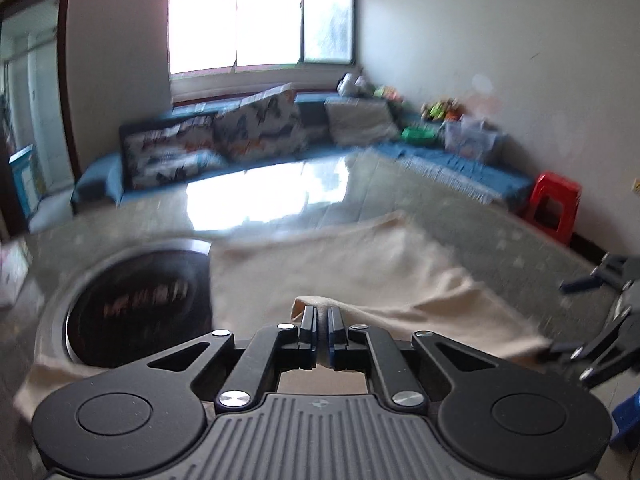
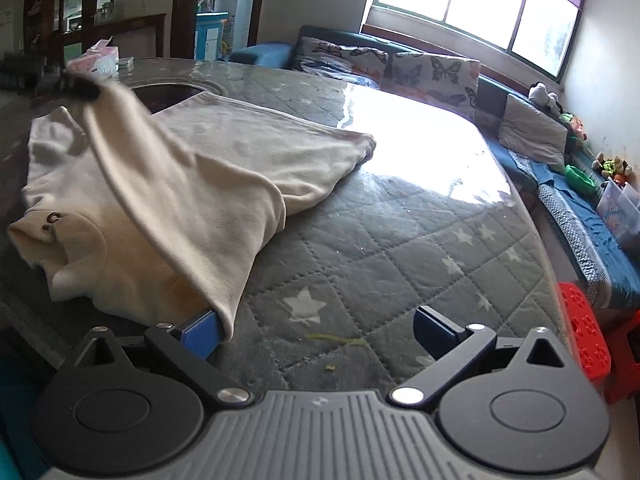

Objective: Fold clothes
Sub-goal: 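Grasp the other sleeve with the left gripper and fold it across the body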

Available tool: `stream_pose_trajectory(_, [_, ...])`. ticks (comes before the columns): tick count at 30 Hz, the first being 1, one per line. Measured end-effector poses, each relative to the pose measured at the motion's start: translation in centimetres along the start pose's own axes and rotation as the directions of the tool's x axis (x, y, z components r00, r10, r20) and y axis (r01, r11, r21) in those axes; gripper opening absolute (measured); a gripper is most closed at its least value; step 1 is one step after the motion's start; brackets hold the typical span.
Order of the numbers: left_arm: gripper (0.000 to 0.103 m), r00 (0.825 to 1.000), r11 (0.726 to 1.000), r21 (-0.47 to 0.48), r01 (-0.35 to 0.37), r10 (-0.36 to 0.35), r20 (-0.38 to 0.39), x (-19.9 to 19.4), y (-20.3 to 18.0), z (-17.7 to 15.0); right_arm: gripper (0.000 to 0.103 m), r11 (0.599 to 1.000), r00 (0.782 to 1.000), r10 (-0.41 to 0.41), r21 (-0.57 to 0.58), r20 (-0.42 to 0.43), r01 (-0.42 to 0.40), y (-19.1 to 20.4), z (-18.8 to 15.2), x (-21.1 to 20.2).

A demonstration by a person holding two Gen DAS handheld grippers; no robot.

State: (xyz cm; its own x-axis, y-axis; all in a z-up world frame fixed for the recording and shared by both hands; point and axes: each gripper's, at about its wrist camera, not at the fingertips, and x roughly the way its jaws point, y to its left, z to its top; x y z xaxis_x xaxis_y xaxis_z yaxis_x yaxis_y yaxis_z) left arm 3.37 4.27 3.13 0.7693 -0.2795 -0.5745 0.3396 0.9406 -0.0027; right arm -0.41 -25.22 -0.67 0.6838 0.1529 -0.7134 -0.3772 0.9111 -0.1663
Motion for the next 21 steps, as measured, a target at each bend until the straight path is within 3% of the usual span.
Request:
stream_pose_trajectory(6, [0.009, 0.997, 1.000, -0.019, -0.019, 0.017, -0.079, 1.1, 1.0, -2.6, 0.101, 0.999, 0.999, 0.032, -0.033, -0.017, -0.033, -0.2, 0.3, -0.9])
stream_pose_trajectory(12, [0.009, 0.997, 0.999, -0.030, -0.036, 0.034, -0.068, 0.6, 1.7, -2.7, 0.101, 0.999, 0.998, 0.042, -0.034, 0.040, -0.041, -0.7, 2.5, -1.3])
stream_pose_trajectory(17, [0.009, 0.999, 1.000, -0.028, 0.005, -0.006, -0.046, 0.8, 0.8, -2.0, 0.101, 1.000, 0.996, 0.023, 0.003, 0.084, -0.023, -0.8, 5.0, 1.4])
stream_pose_trajectory(21, [0.009, 0.997, 0.999, -0.018, 0.043, -0.044, -0.056, 1.7, -0.4, -2.2, 0.101, 1.000, 0.998, -0.005, 0.020, 0.070, 0.004, -0.8, 5.7, 4.1])
